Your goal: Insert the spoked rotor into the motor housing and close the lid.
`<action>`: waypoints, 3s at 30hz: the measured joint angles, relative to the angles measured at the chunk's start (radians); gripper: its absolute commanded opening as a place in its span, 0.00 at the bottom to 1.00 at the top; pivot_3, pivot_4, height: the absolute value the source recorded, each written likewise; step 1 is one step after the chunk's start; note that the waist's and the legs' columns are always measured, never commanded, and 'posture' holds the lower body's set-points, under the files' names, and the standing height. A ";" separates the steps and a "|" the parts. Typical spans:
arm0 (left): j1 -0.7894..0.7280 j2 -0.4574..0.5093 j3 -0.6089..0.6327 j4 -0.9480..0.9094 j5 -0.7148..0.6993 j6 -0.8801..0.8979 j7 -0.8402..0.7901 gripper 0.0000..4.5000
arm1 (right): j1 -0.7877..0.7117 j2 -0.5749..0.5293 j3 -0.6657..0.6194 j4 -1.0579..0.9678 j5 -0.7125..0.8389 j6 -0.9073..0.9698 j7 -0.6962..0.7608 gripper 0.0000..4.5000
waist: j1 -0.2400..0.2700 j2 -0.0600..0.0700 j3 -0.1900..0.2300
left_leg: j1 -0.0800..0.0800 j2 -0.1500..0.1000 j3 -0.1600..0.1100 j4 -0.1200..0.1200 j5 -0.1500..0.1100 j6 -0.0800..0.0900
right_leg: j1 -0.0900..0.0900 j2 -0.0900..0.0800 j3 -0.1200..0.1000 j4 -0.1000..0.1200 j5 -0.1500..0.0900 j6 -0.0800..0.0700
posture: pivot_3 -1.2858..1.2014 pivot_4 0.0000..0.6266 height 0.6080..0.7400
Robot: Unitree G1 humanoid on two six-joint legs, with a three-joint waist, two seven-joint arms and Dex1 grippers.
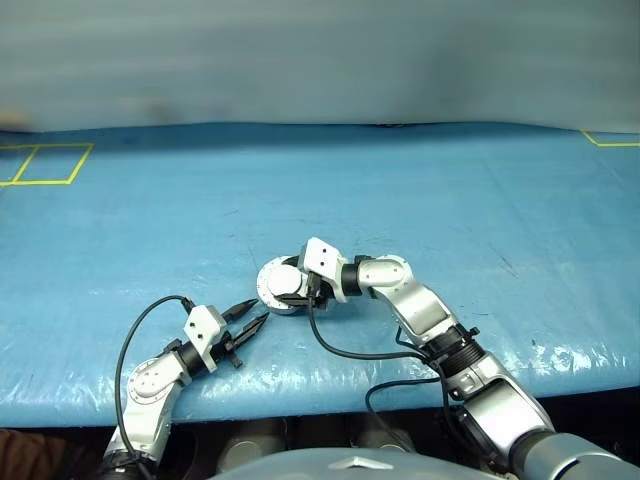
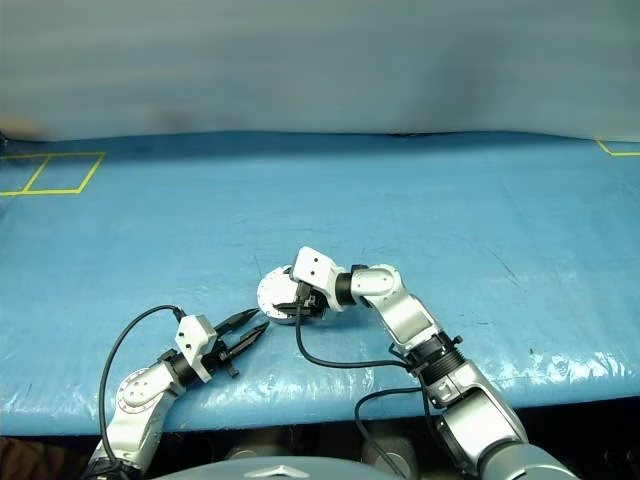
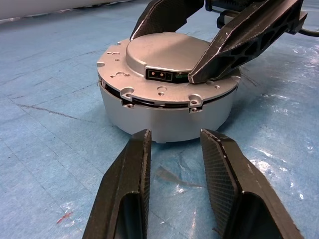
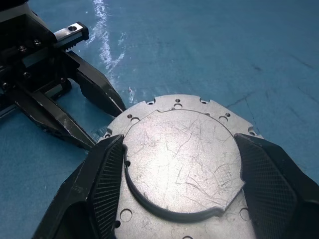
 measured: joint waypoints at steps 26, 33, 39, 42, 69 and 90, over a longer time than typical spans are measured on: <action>0.005 -0.008 0.000 0.002 -0.010 -0.010 0.003 0.36 | -0.004 0.004 0.028 -0.172 -0.013 0.284 -0.012 0.70 | 0.001 0.000 0.000 | 0.000 0.000 0.000 -0.001 -0.001 0.000 | -0.001 0.000 0.000 -0.001 -0.001 -0.001 | 0.52 0.24 1.00; 0.006 -0.011 0.000 0.003 -0.010 -0.011 0.008 0.36 | -0.011 0.018 0.034 -0.170 -0.018 0.301 -0.029 0.70 | 0.000 0.000 0.000 | 0.000 0.000 0.000 -0.001 -0.001 0.000 | -0.001 0.000 0.000 0.000 -0.001 -0.001 | 0.52 0.24 1.00; 0.011 -0.015 -0.001 0.003 -0.010 -0.012 0.013 0.36 | -0.042 0.001 0.048 -0.151 -0.018 0.289 -0.004 0.70 | -0.001 0.000 0.000 | 0.000 0.001 0.000 -0.001 -0.001 0.000 | -0.001 0.000 0.000 0.000 -0.002 0.001 | 0.52 0.24 1.00; 0.012 -0.015 -0.001 0.002 -0.010 -0.012 0.014 0.36 | -0.064 -0.008 0.055 -0.128 -0.018 0.271 0.022 0.70 | 0.000 0.000 0.000 | 0.000 0.001 0.000 -0.001 -0.001 0.000 | -0.001 0.000 0.000 -0.001 -0.002 0.001 | 0.52 0.24 1.00; 0.035 -0.018 -0.001 -0.013 -0.011 -0.008 0.026 0.36 | -0.160 0.007 0.066 0.036 -0.022 0.167 0.139 0.70 | -0.010 0.001 0.000 | 0.000 0.001 0.000 -0.002 -0.001 0.000 | -0.001 0.000 0.000 -0.001 -0.001 -0.001 | 0.52 0.24 1.00; 0.033 -0.018 -0.002 -0.013 -0.012 -0.002 0.024 0.36 | -0.199 -0.004 0.071 0.114 -0.043 0.043 0.191 0.70 | -0.009 0.001 0.000 | 0.000 0.000 0.000 -0.002 -0.001 0.000 | -0.001 0.000 0.000 -0.001 -0.001 -0.001 | 0.52 0.24 1.00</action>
